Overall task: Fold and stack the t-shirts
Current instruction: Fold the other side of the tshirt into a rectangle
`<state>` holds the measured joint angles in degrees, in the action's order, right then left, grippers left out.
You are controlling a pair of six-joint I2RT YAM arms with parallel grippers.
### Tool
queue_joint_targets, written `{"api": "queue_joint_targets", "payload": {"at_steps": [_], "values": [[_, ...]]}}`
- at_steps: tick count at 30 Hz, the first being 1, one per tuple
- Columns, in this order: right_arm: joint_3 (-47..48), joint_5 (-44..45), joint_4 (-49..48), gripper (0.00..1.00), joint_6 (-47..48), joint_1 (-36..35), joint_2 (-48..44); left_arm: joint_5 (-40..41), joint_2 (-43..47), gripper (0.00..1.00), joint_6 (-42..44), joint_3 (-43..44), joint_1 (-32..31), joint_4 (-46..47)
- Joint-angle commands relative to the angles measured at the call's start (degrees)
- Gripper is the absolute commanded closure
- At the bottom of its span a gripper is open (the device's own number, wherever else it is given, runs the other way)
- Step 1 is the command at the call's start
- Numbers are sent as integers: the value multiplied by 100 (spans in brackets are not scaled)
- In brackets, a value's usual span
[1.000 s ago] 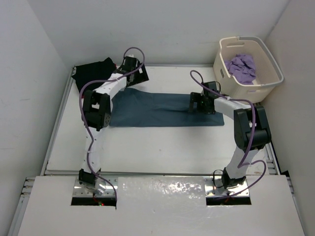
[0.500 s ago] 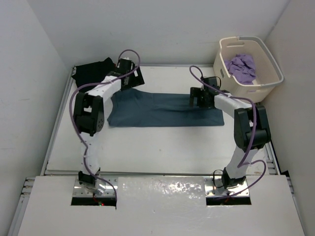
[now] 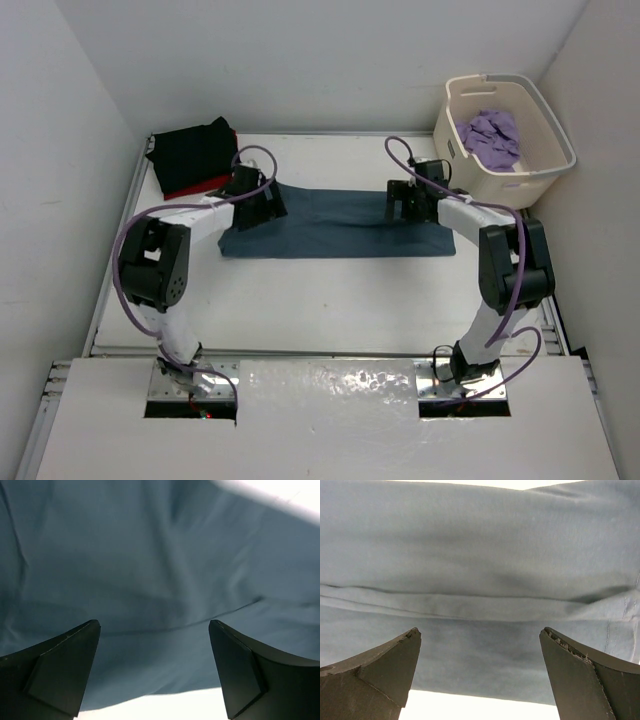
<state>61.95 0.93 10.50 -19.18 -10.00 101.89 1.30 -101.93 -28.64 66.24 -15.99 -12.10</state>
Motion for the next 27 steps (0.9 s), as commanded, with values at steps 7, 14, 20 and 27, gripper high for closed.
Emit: {"api": "queue_joint_targets", "payload": {"at_steps": [7, 14, 20, 27], "values": [[-139, -392, -452, 1, -156, -81, 112, -490, -441, 12, -335, -208, -106, 577], [9, -392, -541, 1, -104, -143, 366, -359, -486, 13, -335, -427, -106, 419], [351, -164, -848, 1, -227, -143, 780, -166, -389, 13, -361, -550, -97, 322], [1423, 828, -464, 1, -332, -134, 1421, 72, -319, 13, -335, -594, -80, 199]]}}
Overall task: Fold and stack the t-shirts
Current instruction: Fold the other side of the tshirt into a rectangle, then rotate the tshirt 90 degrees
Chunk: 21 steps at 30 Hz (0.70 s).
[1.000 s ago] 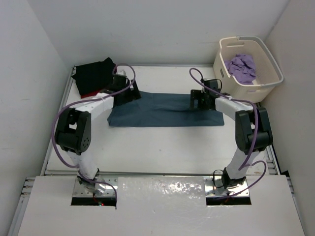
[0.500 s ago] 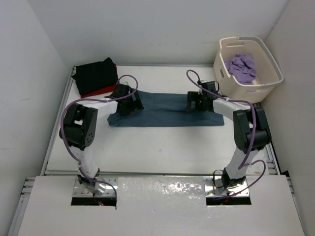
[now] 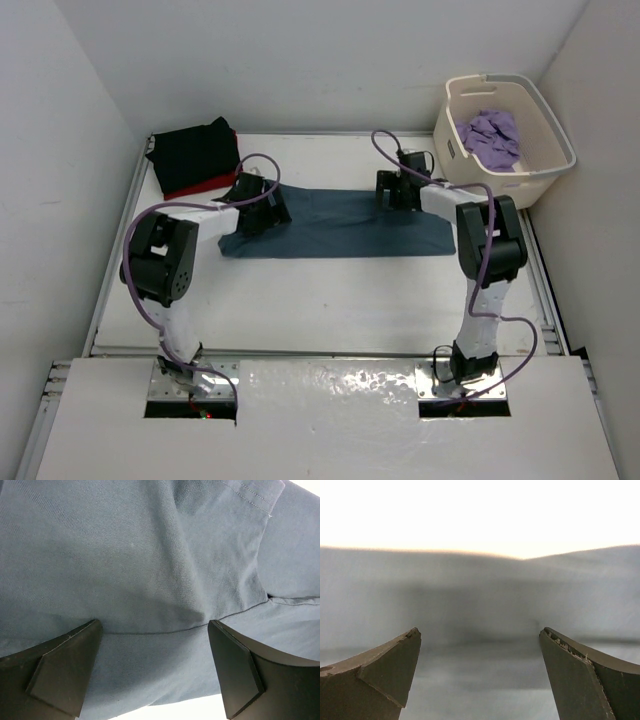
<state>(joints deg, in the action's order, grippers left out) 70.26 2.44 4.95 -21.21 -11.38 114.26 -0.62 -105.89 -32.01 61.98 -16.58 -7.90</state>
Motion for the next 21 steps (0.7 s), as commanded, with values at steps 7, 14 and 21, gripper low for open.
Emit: {"api": "queue_joint_targets", "payload": {"at_steps": [7, 14, 21], "values": [[842, 952, 402, 1, 152, 30, 10, 352, 375, 13, 98, 191, -12, -309], [15, 1286, 455, 1, 468, 48, -835, 546, 306, 10, -15, 736, 31, -124], [267, 776, 603, 1, 328, 337, -177, 485, -729, 9, -16, 1710, 76, -106]]}}
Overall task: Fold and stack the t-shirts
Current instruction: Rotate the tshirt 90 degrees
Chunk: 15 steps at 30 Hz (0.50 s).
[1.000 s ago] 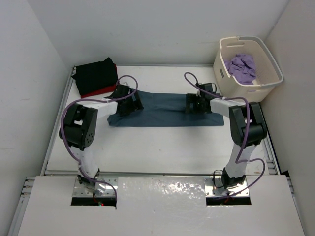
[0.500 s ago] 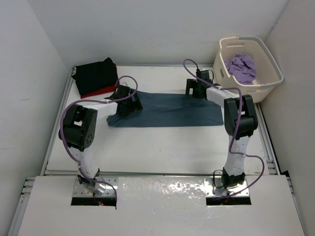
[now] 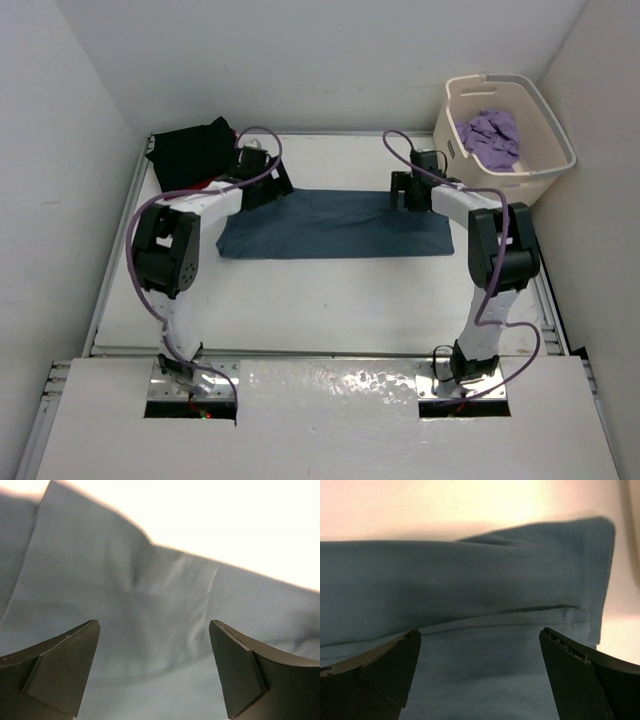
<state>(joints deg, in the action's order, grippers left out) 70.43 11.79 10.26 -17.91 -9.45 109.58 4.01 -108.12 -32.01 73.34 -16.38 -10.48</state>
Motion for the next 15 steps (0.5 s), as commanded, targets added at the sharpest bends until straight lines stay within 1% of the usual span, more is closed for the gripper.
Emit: {"api": "queue_joint_targets", "payload": {"at_steps": [1, 4, 5, 6, 7, 8, 9, 10, 11, 13, 14, 15], "values": [[278, -160, 107, 1, -37, 172, 449, 12, -665, 9, -16, 689, 56, 108], [155, -256, 134, 1, -116, 242, 625, -242, -1351, 9, -42, 1172, 74, 64], [-63, -265, 151, 1, -151, 242, 626, -321, -1718, 10, 19, 1348, 74, -6], [-213, -274, 125, 1, -195, 242, 626, -374, -1896, 10, 37, 1671, 74, -59], [-397, -431, 82, 1, -282, 242, 556, -488, -2054, 10, 54, 1814, 74, -51], [-573, -476, 55, 1, -344, 251, 486, -576, -2395, 10, 81, 1972, 74, -77], [-1053, -546, 3, 1, -475, 207, 381, -664, -2581, 10, 90, 2382, 65, -181], [-1310, -694, -67, 1, -555, 181, 241, -804, -2766, 10, 142, 2613, 56, -217], [-1861, -713, -103, 1, -651, 41, -109, -979, -3116, 11, 151, 3076, 47, -252], [-2409, -740, -182, 1, -897, -179, -523, -1182, -3434, 10, 195, 3518, -49, -148], [-2881, -792, -139, 1, -1011, -441, -926, -1392, -3801, 10, 195, 4129, -93, -173], [-3104, -879, -130, 1, -1143, -583, -1104, -1516, -3996, 7, 178, 4501, -206, -217]]}}
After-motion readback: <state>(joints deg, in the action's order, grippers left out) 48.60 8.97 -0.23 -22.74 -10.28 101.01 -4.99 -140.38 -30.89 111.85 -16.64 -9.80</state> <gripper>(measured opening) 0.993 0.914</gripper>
